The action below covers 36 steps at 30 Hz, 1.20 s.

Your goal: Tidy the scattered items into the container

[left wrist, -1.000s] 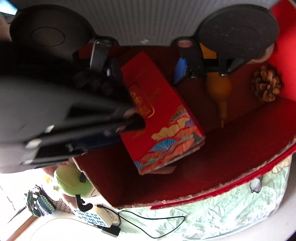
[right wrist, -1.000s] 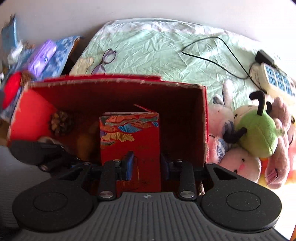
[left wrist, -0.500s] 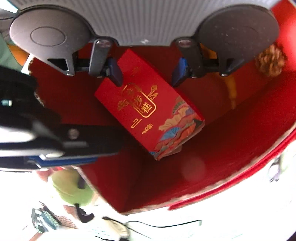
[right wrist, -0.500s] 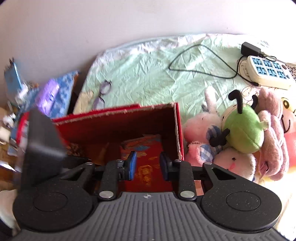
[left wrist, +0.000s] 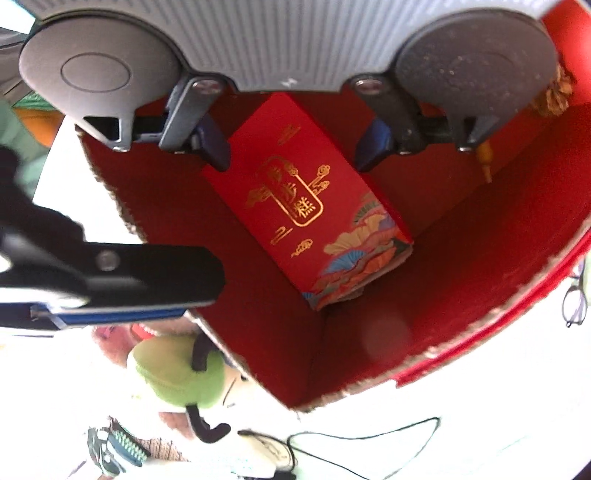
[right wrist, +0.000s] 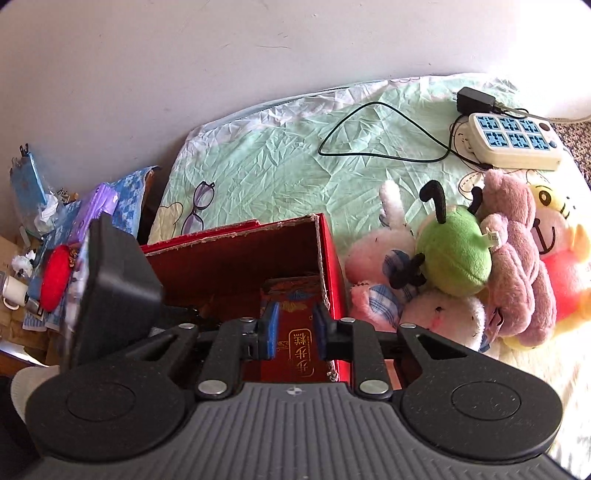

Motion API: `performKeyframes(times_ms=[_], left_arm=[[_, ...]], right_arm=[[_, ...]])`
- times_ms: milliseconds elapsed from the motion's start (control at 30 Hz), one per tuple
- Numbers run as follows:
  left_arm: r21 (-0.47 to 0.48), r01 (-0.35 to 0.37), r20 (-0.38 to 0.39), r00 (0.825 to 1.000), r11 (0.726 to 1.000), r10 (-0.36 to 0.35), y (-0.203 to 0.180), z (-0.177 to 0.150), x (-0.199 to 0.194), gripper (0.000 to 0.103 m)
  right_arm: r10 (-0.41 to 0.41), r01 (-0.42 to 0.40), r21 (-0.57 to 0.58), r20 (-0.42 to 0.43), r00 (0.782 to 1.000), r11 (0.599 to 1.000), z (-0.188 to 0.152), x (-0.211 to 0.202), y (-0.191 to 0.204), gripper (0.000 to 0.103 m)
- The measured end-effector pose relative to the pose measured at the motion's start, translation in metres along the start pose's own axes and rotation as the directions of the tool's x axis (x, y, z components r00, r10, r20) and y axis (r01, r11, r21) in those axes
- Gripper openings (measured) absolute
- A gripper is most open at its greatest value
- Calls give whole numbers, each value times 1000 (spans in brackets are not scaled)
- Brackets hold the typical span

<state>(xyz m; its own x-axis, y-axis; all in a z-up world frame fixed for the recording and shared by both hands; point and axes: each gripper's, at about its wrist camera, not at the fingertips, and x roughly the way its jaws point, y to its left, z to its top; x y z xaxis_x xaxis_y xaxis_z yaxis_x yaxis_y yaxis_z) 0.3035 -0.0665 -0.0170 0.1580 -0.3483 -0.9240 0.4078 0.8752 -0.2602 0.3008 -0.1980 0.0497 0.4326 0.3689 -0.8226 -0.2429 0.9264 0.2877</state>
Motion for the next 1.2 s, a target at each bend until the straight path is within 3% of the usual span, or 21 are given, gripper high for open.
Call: performKeyframes(times_ms=[200,400,733,900,1033,1200], left_arm=[[-66,-94,61,993,993,98,-1,-19,-25,76],[-147,-239,127,958,960,258,-14,-38,-53,82],[-288,-408,148,875,866,462,-19,-59,-66,86],[-337,-455,137,843,824,521,-20,-71,-73,88],[-374,-515,125,796,771,592,-18,-79,-78,88],[-421,-539,131,760,730,637,-18,-89,-89,90]], right_arm=[[-1,2,-58,19,1000,998,-2,-2,5,23],[-7,6,-111,-7,1000,994,-12,2,13,24],[27,-42,-182,-82,996,982,-26,14,27,24],[43,-65,-206,-108,993,976,-30,22,34,25],[29,-54,-222,-115,993,974,-32,27,37,25],[24,-43,-225,-87,996,974,-38,22,38,26]])
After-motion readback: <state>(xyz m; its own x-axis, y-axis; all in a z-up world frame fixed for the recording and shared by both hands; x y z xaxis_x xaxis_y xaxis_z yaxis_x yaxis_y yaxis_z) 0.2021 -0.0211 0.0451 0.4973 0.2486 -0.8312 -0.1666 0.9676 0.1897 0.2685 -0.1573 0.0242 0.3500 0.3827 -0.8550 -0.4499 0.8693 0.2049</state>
